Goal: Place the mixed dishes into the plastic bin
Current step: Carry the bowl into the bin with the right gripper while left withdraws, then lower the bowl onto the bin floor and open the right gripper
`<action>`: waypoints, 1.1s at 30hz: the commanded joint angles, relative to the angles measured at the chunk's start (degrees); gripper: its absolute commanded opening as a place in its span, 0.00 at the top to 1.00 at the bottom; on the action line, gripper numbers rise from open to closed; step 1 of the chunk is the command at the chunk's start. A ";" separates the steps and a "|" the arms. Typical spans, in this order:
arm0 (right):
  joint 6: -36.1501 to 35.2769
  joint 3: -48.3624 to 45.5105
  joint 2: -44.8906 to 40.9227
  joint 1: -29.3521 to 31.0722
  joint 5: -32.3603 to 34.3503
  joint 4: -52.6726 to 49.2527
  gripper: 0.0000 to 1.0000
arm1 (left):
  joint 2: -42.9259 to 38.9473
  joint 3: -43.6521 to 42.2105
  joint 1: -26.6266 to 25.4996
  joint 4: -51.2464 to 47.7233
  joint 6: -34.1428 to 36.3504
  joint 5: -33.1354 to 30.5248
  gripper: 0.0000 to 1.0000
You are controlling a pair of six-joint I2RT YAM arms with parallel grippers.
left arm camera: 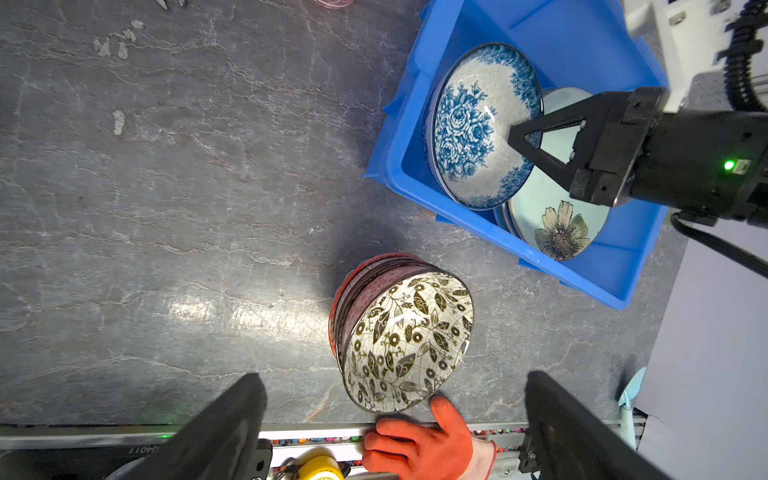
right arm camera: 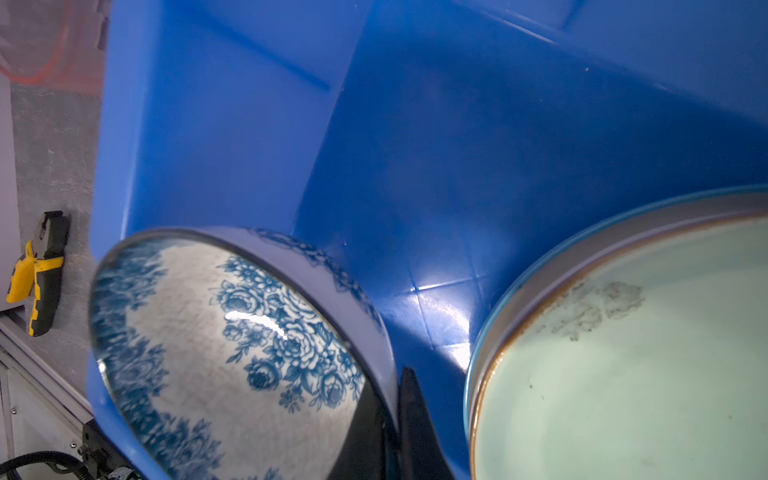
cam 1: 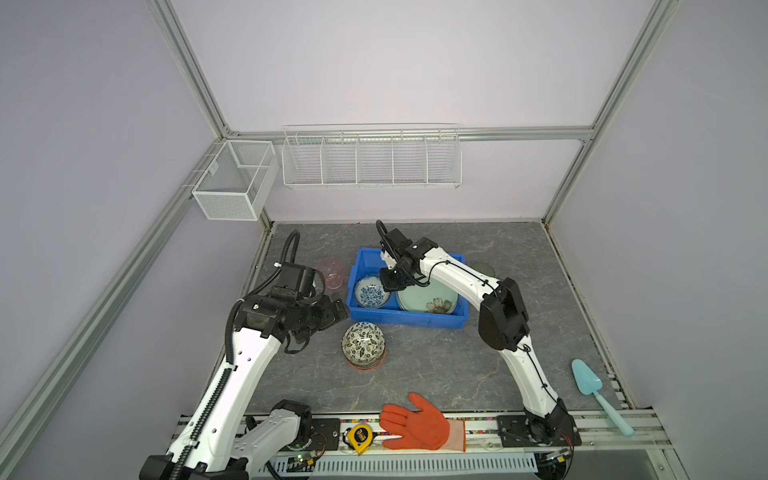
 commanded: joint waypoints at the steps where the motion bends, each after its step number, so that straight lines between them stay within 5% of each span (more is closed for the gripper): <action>1: 0.59 0.92 0.83 -0.35 -1.85 0.17 0.93 | -0.74 -0.97 0.35 -0.83 0.46 0.23 0.03; 33: 1.63 -3.28 2.59 0.00 -1.25 2.24 0.92 | -1.74 -4.32 0.40 0.59 0.23 1.27 0.03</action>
